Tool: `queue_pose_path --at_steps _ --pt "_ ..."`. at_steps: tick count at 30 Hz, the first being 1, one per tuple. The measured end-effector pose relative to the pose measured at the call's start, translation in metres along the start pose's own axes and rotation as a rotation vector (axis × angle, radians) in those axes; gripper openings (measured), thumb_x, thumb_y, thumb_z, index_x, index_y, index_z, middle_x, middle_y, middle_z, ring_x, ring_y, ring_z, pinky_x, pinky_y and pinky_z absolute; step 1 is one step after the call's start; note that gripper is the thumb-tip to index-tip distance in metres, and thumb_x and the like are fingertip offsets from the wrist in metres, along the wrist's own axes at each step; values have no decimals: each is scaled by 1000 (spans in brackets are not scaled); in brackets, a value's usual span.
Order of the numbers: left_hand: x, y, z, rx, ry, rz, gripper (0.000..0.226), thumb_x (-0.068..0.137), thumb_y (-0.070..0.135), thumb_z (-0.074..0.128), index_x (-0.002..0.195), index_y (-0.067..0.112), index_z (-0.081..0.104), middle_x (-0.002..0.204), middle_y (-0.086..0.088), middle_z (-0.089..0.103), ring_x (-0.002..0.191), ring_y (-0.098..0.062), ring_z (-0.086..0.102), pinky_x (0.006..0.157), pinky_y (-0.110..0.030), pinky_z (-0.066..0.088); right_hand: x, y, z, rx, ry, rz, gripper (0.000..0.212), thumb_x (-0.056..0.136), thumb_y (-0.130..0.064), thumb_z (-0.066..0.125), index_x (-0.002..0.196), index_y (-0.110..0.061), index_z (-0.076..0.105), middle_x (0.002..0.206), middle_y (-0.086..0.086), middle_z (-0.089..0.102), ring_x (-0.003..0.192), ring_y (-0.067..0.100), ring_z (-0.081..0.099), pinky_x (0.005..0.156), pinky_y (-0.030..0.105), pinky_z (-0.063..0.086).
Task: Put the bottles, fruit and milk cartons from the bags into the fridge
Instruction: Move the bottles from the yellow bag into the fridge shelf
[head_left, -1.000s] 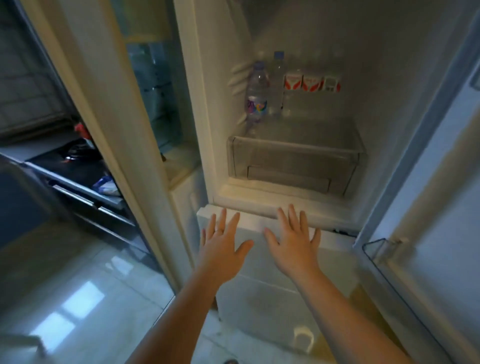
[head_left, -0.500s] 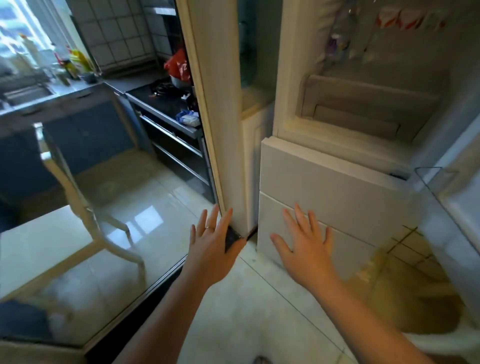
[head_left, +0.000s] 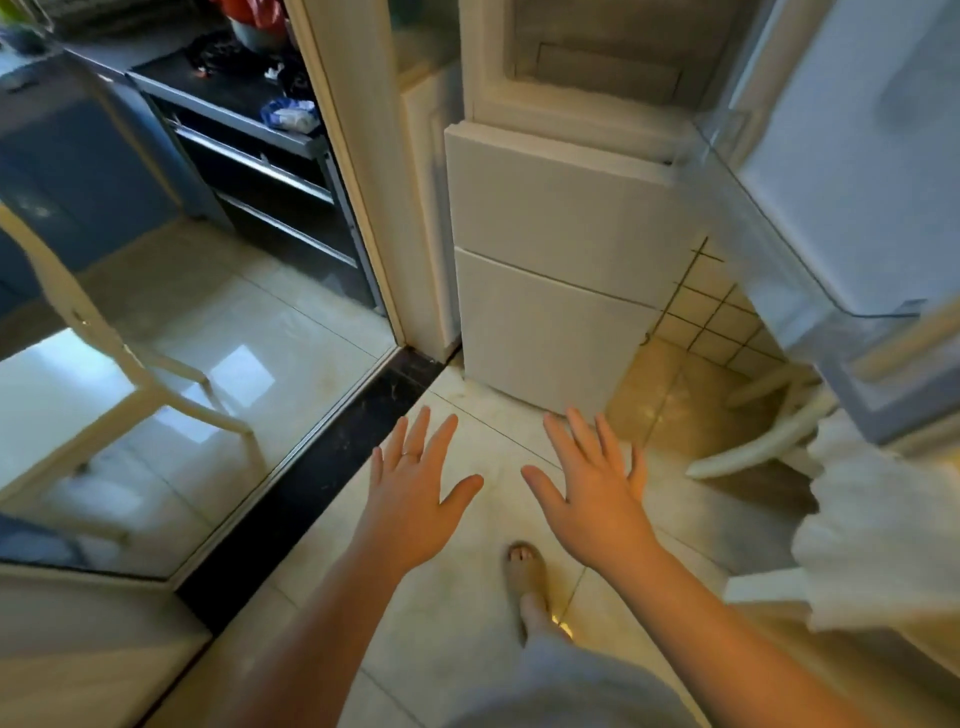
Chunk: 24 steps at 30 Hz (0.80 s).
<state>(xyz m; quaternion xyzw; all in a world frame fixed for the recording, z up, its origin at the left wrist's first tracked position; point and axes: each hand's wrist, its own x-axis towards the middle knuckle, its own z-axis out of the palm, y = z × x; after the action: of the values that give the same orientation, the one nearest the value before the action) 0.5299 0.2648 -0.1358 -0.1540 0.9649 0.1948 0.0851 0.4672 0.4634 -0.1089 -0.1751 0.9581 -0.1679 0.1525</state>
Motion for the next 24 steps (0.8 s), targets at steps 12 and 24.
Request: queue_pose_path --at_steps 12,24 --pt "-68 171 95 -3 -141 233 76 94 68 32 158 38 4 168 5 -9 154 -22 -11 122 -47 0 -135 176 -14 30 82 221 67 97 -67 23 156 -42 5 165 -14 -11 152 19 -17 117 55 -13" --pt "-129 461 231 -23 -219 439 74 96 66 39 158 39 9 168 6 -3 154 -20 -8 123 -46 5 -275 466 -104 133 185 454 62 100 -59 32 155 -41 12 165 -15 -8 153 19 -10 118 61 -3"
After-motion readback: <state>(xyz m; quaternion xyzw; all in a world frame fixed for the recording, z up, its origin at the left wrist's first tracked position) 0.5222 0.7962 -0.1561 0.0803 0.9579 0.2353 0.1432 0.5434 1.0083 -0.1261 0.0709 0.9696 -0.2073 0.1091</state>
